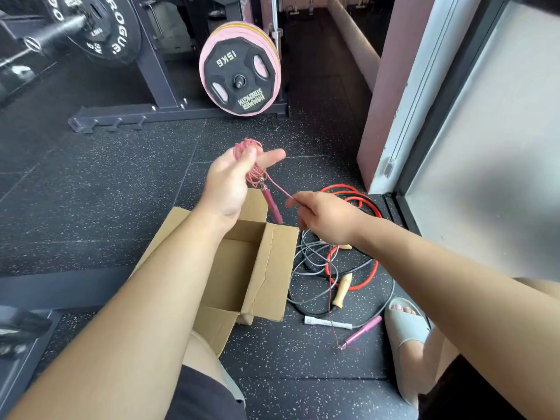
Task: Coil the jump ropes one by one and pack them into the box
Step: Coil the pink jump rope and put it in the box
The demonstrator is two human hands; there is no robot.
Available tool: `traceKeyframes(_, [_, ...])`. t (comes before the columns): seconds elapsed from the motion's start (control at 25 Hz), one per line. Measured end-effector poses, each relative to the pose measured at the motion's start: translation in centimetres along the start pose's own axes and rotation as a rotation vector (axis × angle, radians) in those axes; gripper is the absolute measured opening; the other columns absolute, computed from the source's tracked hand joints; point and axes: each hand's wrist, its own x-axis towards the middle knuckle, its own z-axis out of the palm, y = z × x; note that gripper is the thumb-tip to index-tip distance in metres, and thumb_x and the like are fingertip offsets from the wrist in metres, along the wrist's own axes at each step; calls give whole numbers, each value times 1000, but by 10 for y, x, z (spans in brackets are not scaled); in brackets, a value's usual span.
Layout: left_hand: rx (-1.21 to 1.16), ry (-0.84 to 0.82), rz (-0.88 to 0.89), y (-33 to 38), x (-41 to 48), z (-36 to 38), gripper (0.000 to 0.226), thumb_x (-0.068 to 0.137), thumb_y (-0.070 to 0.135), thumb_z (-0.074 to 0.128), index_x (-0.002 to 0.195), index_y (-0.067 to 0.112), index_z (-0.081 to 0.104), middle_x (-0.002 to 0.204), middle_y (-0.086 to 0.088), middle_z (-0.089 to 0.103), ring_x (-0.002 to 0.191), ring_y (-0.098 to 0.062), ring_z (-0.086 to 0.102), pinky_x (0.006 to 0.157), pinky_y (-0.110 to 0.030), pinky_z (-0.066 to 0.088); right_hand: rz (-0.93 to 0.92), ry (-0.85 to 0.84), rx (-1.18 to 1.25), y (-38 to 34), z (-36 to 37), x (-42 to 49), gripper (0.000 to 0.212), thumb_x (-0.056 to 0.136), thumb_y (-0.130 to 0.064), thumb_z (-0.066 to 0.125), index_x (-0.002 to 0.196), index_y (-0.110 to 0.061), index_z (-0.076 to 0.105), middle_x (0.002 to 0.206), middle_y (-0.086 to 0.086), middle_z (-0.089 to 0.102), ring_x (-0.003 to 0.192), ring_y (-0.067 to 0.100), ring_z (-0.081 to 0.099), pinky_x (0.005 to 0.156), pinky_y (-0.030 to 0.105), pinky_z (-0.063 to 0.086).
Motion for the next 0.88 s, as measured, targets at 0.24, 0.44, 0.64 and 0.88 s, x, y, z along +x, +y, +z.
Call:
traceKeyframes(0.24, [1432,-17,362,-32,-2,-3,19,102,30,37,97,19,51,65,15,64,87,-14,70,116,-49,9,-110,-56,-66,-27,-24,-5,16,93,-14,52,87,-21,67,73,-7,74,63,14,64,63,26,47])
traceKeyframes(0.44, [1308,-155,283,-35,-2,-1,34,95,41,40,70,20,46,53,6,51,74,-21,61,110,-43,21,-60,-42,106,-22,-56,-15,12,94,-20,68,87,-12,72,57,-10,60,48,17,63,47,32,56])
traceKeyframes(0.64, [611,-347,-57,-27,-12,15,45,97,39,55,71,4,61,40,5,48,47,-15,47,60,-31,43,-104,191,266,1,-73,-13,28,79,-36,82,79,-11,70,62,-2,58,52,8,43,46,25,40])
traceKeyframes(0.88, [2,-370,-282,-14,-14,25,36,104,29,42,80,6,56,45,3,46,45,-11,38,49,-21,30,-60,191,516,9,-52,-9,42,90,-41,67,79,-1,60,60,5,49,52,21,46,47,38,44])
